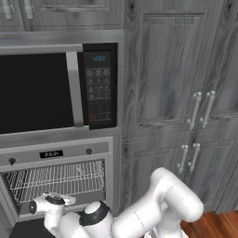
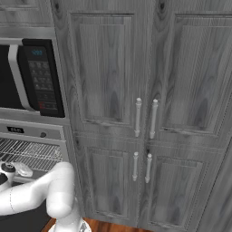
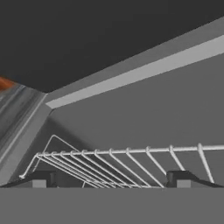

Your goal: Take the fish from the oven and place it on the plate on the counter.

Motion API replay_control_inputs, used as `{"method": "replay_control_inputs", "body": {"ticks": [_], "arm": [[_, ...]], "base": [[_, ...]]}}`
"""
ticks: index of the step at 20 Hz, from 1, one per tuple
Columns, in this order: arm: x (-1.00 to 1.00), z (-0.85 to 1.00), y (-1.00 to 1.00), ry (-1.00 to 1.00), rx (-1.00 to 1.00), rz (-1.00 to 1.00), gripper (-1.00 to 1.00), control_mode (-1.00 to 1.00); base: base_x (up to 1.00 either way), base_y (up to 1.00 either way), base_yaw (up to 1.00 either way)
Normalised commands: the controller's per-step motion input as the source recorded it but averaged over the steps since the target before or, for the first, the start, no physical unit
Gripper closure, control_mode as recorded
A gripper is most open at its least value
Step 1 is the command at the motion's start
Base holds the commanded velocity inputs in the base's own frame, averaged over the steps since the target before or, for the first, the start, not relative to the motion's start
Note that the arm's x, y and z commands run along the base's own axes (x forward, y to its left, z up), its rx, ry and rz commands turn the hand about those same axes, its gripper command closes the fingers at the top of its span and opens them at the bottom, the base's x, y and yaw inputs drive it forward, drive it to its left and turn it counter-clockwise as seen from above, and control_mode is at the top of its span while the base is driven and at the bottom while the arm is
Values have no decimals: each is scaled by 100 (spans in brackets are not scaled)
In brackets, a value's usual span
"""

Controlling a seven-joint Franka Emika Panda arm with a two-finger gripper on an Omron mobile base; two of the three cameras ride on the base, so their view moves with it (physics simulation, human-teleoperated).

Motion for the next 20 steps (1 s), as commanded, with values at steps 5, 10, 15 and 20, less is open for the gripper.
{"method": "replay_control_inputs", "body": {"ticks": [5,10,15,20], "arm": [[0,-56,25,-13,-19,21,-100,-100],[0,-68,23,-16,-11,21,-100,-100],[5,-38,24,-1,-6,12,-100,-100],[0,-28,15,0,0,1,-100,-100]], "base": [[0,0,0],[0,0,0],[0,0,0],[0,0,0]]}}
